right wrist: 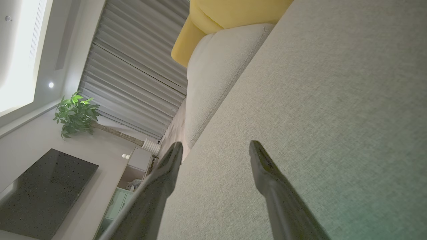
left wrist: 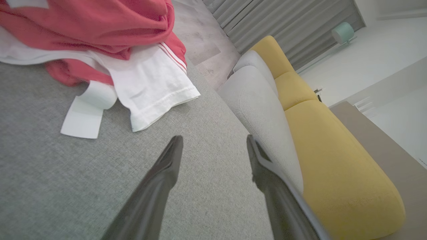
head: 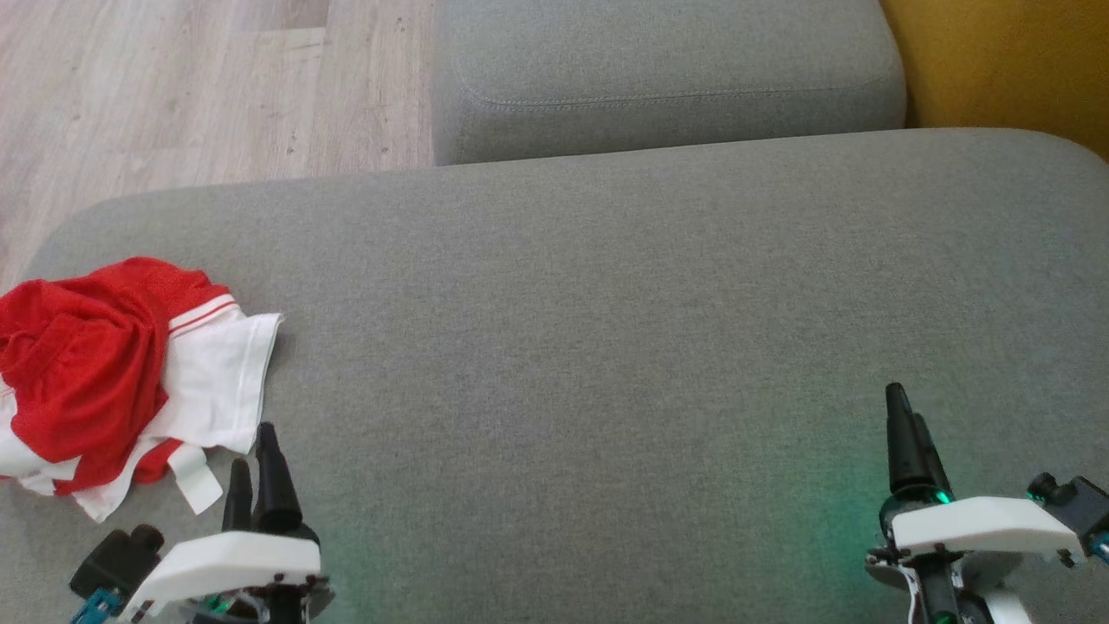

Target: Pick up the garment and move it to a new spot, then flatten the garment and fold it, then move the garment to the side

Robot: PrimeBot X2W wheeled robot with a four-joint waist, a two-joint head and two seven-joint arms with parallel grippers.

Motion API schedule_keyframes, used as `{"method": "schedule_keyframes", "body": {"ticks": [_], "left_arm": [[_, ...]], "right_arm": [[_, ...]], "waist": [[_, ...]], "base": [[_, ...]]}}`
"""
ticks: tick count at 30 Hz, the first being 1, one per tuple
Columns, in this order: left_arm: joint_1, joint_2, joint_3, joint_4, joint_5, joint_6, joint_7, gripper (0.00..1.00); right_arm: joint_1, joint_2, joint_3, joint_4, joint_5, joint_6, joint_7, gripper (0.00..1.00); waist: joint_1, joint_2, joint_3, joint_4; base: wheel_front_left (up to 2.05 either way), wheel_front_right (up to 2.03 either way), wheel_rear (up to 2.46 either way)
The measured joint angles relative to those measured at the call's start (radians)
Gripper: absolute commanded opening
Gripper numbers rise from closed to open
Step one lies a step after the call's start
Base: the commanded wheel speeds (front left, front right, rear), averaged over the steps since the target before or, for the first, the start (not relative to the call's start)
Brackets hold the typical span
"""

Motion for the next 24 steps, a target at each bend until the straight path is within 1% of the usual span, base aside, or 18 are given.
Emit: {"method": "schedule_keyframes", "body": {"ticks": [8, 16, 24], "left_arm": [[0.000, 0.000, -0.018, -0.012, 0.086, 0.016, -0.021, 1.00], [0.001, 0.001, -0.043, -0.040, 0.200, 0.017, -0.047, 1.00], [0.002, 0.001, -0.059, -0.053, 0.303, 0.041, -0.066, 1.00]], "right_arm": [[0.000, 0.000, 0.018, -0.007, -0.079, 0.000, -0.021, 1.00], [-0.004, 0.000, 0.043, -0.014, -0.186, 0.000, -0.049, 1.00], [-0.011, -0.001, 0.062, -0.022, -0.276, 0.000, -0.068, 1.00]], "waist": [[0.0000, 0.0000, -0.006, 0.000], [0.0000, 0.0000, -0.009, 0.002], [0.0000, 0.0000, -0.012, 0.006]], "base": [[0.00, 0.00, 0.00], [0.00, 0.00, 0.00], [0.00, 0.00, 0.00]]}}
